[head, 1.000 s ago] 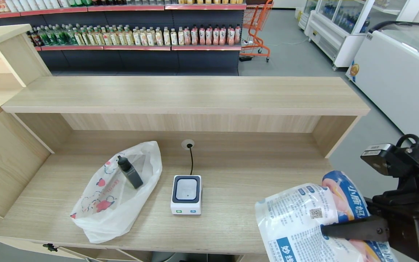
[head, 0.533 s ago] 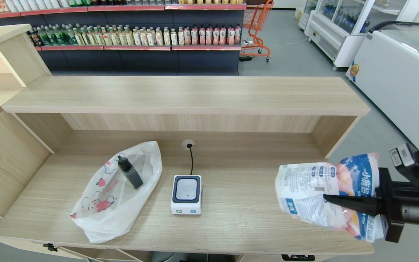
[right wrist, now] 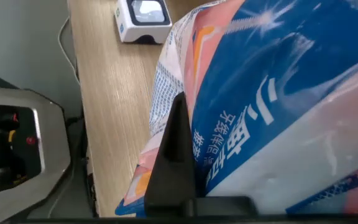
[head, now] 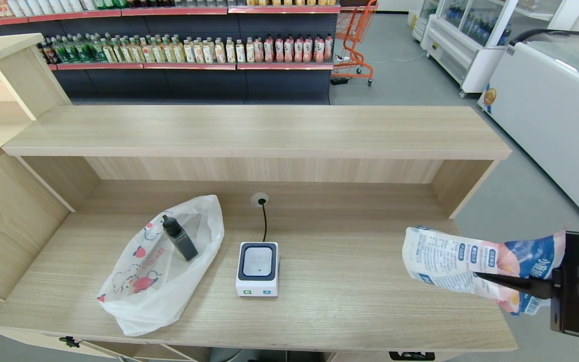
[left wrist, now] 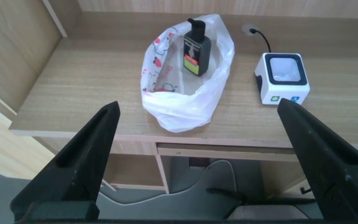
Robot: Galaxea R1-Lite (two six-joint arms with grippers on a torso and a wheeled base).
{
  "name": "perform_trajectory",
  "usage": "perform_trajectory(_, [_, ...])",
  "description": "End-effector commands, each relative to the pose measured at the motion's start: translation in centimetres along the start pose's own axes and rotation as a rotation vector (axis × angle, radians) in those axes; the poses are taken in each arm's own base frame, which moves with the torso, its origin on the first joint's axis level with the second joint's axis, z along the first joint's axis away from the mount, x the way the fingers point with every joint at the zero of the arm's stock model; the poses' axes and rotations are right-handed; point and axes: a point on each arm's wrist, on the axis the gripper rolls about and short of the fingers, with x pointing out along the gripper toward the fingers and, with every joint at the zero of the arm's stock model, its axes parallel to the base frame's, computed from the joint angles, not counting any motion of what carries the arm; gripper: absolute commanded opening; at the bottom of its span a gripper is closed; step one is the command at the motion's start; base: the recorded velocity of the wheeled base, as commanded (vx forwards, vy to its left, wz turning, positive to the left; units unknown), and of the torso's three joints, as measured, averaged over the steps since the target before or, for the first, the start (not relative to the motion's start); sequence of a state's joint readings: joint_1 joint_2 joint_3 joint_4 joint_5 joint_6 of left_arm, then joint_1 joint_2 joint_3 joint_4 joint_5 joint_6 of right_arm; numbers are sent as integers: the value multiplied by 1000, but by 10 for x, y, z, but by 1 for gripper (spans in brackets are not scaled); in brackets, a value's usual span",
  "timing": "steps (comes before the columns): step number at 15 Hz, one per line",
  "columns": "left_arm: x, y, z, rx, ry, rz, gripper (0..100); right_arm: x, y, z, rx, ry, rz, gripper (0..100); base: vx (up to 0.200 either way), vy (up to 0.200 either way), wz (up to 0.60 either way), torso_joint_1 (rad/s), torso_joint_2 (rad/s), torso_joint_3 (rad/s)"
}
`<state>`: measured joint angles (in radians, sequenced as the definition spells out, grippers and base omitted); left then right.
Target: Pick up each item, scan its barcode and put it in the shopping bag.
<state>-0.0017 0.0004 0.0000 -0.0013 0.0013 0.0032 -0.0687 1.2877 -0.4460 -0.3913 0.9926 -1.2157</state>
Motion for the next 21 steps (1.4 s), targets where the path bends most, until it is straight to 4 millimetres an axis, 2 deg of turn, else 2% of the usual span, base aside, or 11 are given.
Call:
perform_trajectory(1, [0, 0, 0, 0, 1, 2, 100, 3, 6, 20, -84, -62, 22, 0, 0, 0, 0, 0, 0, 0])
perform_trajectory(4, [0, 0, 0, 0, 1, 0, 100, 6, 11, 40, -154, -114, 38, 0, 0, 0, 0, 0, 0, 0])
perform_trajectory(6, [0, 0, 0, 1, 1, -1, 100, 3, 12, 45, -173, -75, 7, 0, 0, 0, 0, 0, 0, 0])
perform_trajectory(15, [0, 0, 0, 1, 1, -1, 100, -4, 20, 46, -153, -32, -14, 0, 0, 0, 0, 0, 0, 0])
perform_trajectory(21, [0, 0, 0, 3, -1, -1, 100, -5, 28, 42, 16, -22, -3, 0, 0, 200, 0, 3, 2, 2])
